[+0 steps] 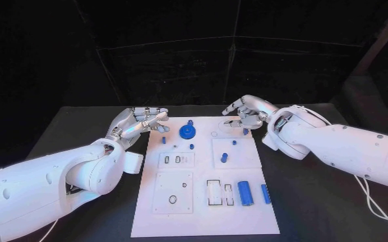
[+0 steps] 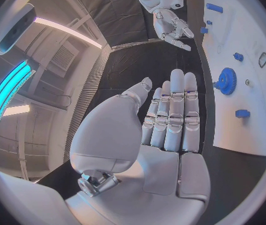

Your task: Assemble the parts on the task board

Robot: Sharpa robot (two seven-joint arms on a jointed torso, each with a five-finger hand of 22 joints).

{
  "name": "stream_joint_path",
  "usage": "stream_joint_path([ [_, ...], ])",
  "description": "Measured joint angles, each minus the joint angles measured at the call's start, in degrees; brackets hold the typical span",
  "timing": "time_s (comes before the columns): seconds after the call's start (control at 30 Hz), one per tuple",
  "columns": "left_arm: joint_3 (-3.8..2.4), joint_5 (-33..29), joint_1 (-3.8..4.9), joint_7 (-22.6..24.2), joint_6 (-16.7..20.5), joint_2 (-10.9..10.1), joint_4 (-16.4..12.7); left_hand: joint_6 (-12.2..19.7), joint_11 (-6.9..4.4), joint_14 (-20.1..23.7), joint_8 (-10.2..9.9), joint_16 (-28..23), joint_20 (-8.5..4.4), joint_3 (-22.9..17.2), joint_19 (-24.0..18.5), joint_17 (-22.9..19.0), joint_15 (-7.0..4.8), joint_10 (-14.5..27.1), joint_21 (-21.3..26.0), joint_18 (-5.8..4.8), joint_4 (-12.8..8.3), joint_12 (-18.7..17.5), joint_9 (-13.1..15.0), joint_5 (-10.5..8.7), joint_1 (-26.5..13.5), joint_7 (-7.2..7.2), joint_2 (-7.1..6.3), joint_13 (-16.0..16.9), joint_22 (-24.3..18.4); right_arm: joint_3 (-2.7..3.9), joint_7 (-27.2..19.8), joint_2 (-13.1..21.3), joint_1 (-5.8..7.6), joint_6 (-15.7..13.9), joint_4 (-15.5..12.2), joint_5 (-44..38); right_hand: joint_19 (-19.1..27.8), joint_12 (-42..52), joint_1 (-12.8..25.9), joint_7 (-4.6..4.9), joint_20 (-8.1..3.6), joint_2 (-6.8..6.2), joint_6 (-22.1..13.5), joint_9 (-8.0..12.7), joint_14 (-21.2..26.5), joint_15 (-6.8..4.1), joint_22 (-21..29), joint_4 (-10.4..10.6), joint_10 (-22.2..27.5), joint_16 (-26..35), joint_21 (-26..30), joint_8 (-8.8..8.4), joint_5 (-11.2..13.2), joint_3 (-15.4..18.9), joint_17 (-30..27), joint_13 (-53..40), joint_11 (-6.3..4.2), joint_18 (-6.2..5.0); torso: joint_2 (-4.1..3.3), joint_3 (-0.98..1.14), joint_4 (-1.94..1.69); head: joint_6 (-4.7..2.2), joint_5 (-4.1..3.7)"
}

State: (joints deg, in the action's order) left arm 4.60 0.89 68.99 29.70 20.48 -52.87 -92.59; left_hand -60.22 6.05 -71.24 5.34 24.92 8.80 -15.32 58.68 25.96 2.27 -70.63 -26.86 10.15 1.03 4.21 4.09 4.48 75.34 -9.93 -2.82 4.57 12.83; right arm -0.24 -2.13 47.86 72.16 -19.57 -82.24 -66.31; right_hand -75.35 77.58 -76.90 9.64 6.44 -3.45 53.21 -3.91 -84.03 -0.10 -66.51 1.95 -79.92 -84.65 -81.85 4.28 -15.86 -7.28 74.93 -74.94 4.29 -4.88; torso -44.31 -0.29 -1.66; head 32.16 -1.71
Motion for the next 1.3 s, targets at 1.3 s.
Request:
stream_joint_path([
  [1.3, 0.01, 0.01, -0.03, 0.00, -1.13, 1.92, 2.37, -0.39, -0.42, 0.61, -0.46, -1.45, 0.00, -0.91, -0.78, 0.10, 0.20, -0.84, 0.00, 0.00, -0.15, -0.22, -0.01, 0.00, -0.20, 0.00, 0.20, -0.05, -0.07, -0.06, -7.15, 1.35, -2.85, 6.05, 10.35, 3.89, 1.04, -1.55, -2.34, 0.10, 0.20, -1.12, -1.74, 0.12, 0.00, 0.00, 1.88, -3.86, 1.53, 0.46, 1.11, -0.30, 0.56, 1.64, -0.01, 1.55, 0.31, 0.01, 0.49, 0.65, 0.80, 1.42, -2.31],
])
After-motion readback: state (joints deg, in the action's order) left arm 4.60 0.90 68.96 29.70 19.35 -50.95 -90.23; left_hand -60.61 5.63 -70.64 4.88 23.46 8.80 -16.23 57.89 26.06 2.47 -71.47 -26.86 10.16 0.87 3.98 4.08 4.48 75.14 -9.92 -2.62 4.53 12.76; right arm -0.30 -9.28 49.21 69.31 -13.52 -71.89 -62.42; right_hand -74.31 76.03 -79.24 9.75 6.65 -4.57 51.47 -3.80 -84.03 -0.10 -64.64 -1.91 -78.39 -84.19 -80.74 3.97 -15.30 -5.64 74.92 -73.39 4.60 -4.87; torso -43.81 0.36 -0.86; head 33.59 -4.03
